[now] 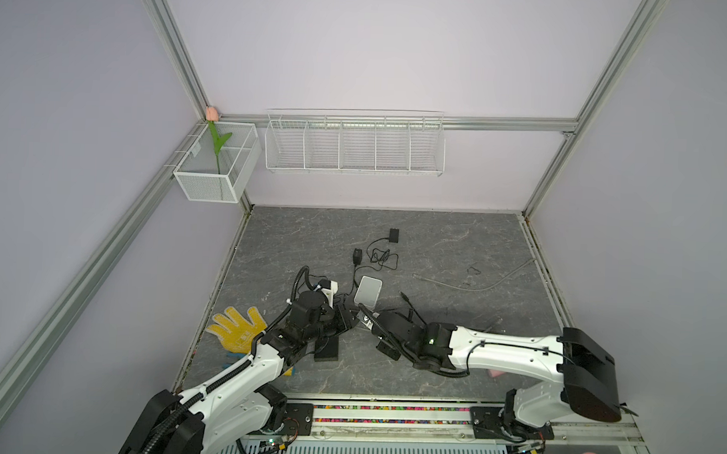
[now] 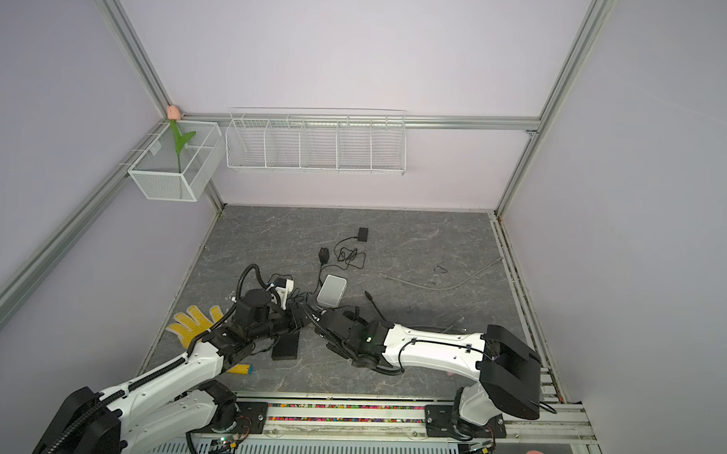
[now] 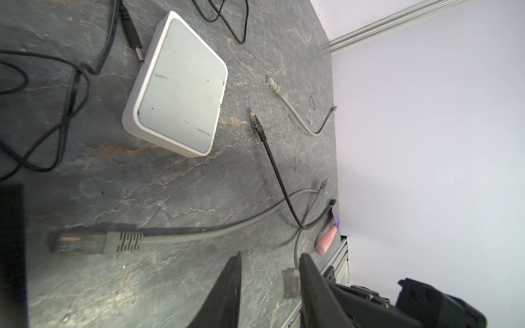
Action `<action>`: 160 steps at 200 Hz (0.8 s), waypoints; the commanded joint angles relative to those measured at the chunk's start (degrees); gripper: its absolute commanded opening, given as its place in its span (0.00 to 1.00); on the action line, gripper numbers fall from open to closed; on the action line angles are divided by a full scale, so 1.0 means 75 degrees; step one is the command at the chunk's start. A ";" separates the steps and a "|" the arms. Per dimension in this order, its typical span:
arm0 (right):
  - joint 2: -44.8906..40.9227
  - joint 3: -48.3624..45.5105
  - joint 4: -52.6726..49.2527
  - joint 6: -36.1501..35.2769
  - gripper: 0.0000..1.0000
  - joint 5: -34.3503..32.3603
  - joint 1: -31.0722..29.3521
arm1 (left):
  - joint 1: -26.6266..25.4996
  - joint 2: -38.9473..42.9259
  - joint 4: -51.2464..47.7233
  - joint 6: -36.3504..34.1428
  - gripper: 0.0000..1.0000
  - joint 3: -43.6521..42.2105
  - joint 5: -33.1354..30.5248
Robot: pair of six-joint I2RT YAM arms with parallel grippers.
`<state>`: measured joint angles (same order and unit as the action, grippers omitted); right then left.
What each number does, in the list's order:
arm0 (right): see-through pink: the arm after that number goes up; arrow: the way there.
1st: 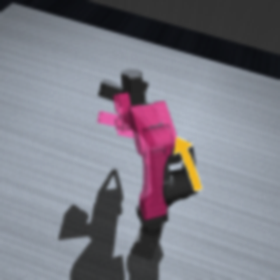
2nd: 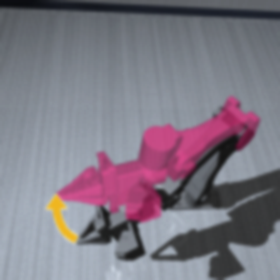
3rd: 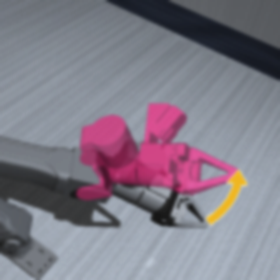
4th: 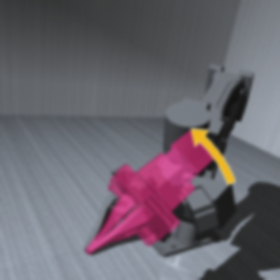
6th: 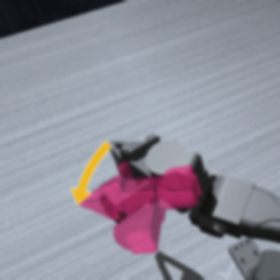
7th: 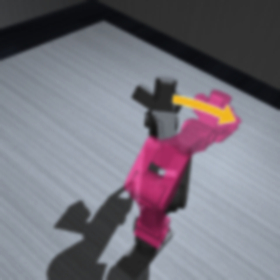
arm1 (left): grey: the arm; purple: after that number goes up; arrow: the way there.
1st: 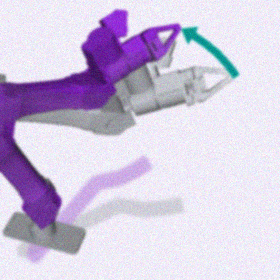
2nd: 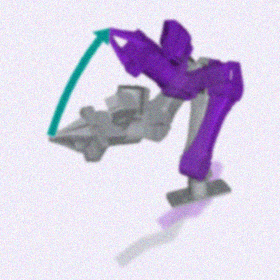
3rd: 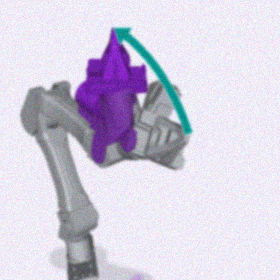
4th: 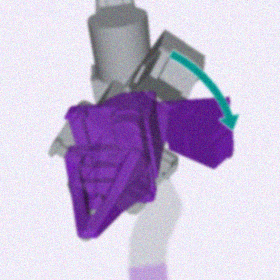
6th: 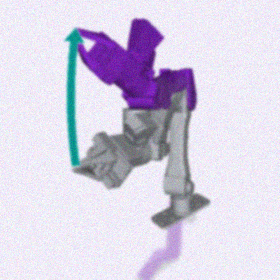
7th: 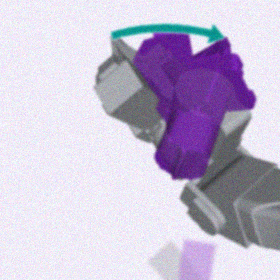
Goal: Insert the plug into the switch port
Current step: 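Lift the grey plug with the right gripper and carry it toward the switch's ports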
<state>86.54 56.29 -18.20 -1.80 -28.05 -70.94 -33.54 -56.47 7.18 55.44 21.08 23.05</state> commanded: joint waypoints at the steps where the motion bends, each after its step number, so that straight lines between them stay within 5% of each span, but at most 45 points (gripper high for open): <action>1: -0.0178 -0.0153 0.0282 -0.0123 0.07 -0.0011 -0.0047 | -0.0063 -0.0016 0.0293 0.0190 0.32 -0.0105 0.0073; 93: -0.0057 -0.0088 0.0410 -0.0179 0.06 0.0062 -0.0133 | -0.0135 -0.0145 0.0510 0.0272 0.25 -0.0104 0.0092; 160: 0.0102 -0.0018 0.0381 -0.0176 0.06 -0.0079 -0.0186 | -0.0137 -0.0206 0.0616 0.0299 0.03 -0.0149 0.0088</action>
<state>86.61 56.18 -16.93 -2.20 -27.62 -71.77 -34.26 -57.76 12.12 57.54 20.99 23.97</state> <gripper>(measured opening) 0.072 0.067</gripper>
